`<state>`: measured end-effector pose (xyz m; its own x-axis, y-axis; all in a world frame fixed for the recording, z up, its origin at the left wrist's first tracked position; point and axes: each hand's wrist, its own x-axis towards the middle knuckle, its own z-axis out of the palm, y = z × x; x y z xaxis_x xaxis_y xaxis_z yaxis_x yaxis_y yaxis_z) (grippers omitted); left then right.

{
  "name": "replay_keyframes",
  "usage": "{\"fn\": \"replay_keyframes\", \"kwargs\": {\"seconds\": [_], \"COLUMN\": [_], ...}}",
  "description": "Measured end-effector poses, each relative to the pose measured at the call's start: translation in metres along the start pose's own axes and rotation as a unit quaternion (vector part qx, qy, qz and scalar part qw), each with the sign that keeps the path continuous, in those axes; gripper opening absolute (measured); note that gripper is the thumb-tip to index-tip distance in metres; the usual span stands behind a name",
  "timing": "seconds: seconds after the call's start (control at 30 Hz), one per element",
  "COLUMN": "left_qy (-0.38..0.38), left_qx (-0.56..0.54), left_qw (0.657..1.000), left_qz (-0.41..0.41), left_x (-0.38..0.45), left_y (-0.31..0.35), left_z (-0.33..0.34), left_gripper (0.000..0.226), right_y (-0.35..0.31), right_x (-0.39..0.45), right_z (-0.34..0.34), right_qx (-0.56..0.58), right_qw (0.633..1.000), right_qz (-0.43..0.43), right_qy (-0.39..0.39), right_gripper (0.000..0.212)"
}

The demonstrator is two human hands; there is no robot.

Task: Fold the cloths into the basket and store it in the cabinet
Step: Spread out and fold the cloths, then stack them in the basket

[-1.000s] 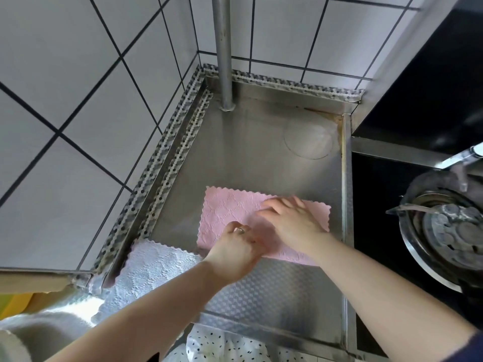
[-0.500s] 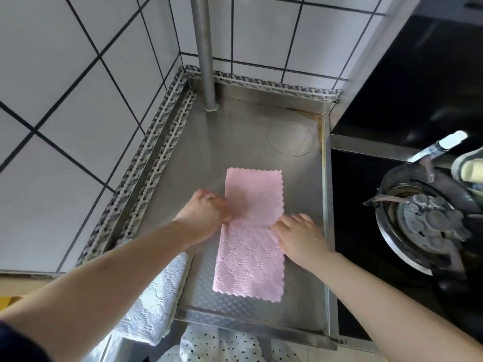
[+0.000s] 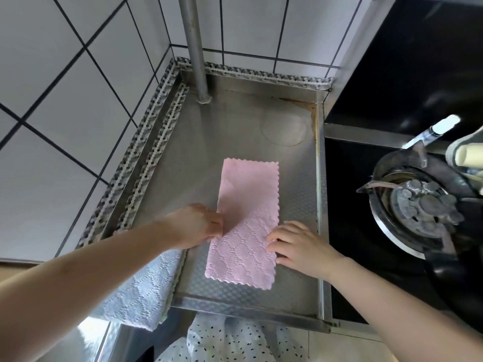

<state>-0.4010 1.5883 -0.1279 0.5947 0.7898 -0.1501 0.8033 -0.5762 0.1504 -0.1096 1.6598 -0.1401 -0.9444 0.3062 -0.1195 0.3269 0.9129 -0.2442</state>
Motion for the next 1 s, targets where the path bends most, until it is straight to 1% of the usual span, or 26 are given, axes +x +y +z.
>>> {"fn": "replay_keyframes", "kwargs": {"seconds": [0.07, 0.17, 0.27, 0.33, 0.4, 0.43, 0.47, 0.5, 0.53, 0.57, 0.6, 0.67, 0.73, 0.77, 0.83, 0.9, 0.97, 1.0], "left_qy": [0.001, 0.015, 0.002, -0.004, 0.014, 0.024, 0.043, 0.077, 0.122, 0.166, 0.203, 0.248, 0.268, 0.264, 0.245, 0.232, 0.220, 0.215], "left_qx": [-0.051, -0.058, -0.062, -0.079, -0.125, -0.182, -0.271, -0.366, -0.437, -0.471, -0.480, -0.509, -0.550, -0.562, -0.564, -0.547, -0.540, -0.541], "left_qw": [0.998, 0.997, 0.997, 0.994, 0.980, 0.962, 0.928, 0.880, 0.829, 0.789, 0.763, 0.713, 0.668, 0.656, 0.648, 0.644, 0.636, 0.633], "left_qz": [-0.029, -0.054, -0.053, -0.077, -0.154, -0.204, -0.252, -0.293, -0.326, -0.357, -0.382, -0.413, -0.424, -0.430, -0.449, -0.481, -0.505, -0.510], "left_x": [0.000, 0.000, -0.002, -0.006, -0.009, -0.008, -0.006, -0.001, 0.005, 0.012, 0.020, 0.035, 0.048, 0.055, 0.065, 0.073, 0.077, 0.077], "left_y": [0.001, 0.001, 0.002, 0.001, 0.002, 0.003, 0.005, 0.007, 0.008, 0.008, 0.007, 0.003, -0.001, -0.004, -0.007, -0.014, -0.020, -0.021], "left_z": [0.000, 0.002, 0.002, 0.006, 0.012, 0.014, 0.015, 0.014, 0.014, 0.011, 0.008, 0.000, -0.006, -0.008, -0.008, -0.005, -0.001, 0.001], "left_gripper": [0.008, 0.008, 0.012, 0.023, 0.033, 0.035, 0.034, 0.028, 0.018, 0.008, 0.004, 0.013, 0.014, 0.017, 0.030, 0.032, 0.027, 0.024], "right_y": [-0.002, -0.008, -0.010, -0.010, -0.009, -0.008, -0.007, -0.006, -0.005, -0.003, -0.001, 0.006, 0.013, 0.015, 0.018, 0.023, 0.027, 0.028], "right_x": [0.000, 0.003, 0.006, 0.010, 0.016, 0.021, 0.027, 0.034, 0.041, 0.049, 0.056, 0.071, 0.081, 0.084, 0.087, 0.089, 0.089, 0.088], "right_z": [0.003, 0.010, 0.011, 0.007, 0.002, -0.002, -0.006, -0.009, -0.012, -0.014, -0.015, -0.018, -0.019, -0.019, -0.018, -0.014, -0.011, -0.010], "right_qx": [0.015, 0.032, 0.063, 0.120, 0.200, 0.232, 0.257, 0.277, 0.298, 0.319, 0.339, 0.370, 0.401, 0.414, 0.426, 0.406, 0.354, 0.332], "right_qw": [0.999, 0.995, 0.991, 0.980, 0.948, 0.926, 0.904, 0.884, 0.865, 0.846, 0.827, 0.788, 0.757, 0.751, 0.757, 0.785, 0.824, 0.838], "right_qz": [0.018, 0.043, 0.079, 0.131, 0.220, 0.268, 0.310, 0.342, 0.364, 0.380, 0.396, 0.424, 0.439, 0.437, 0.421, 0.406, 0.391, 0.380], "right_qy": [0.035, 0.087, 0.090, 0.086, 0.112, 0.130, 0.145, 0.161, 0.176, 0.193, 0.212, 0.250, 0.270, 0.270, 0.262, 0.233, 0.206, 0.208], "right_gripper": [0.025, 0.020, 0.018, 0.017, 0.019, 0.018, 0.014, 0.010, 0.010, 0.011, 0.011, 0.010, 0.026, 0.034, 0.048, 0.052, 0.047, 0.045]}}
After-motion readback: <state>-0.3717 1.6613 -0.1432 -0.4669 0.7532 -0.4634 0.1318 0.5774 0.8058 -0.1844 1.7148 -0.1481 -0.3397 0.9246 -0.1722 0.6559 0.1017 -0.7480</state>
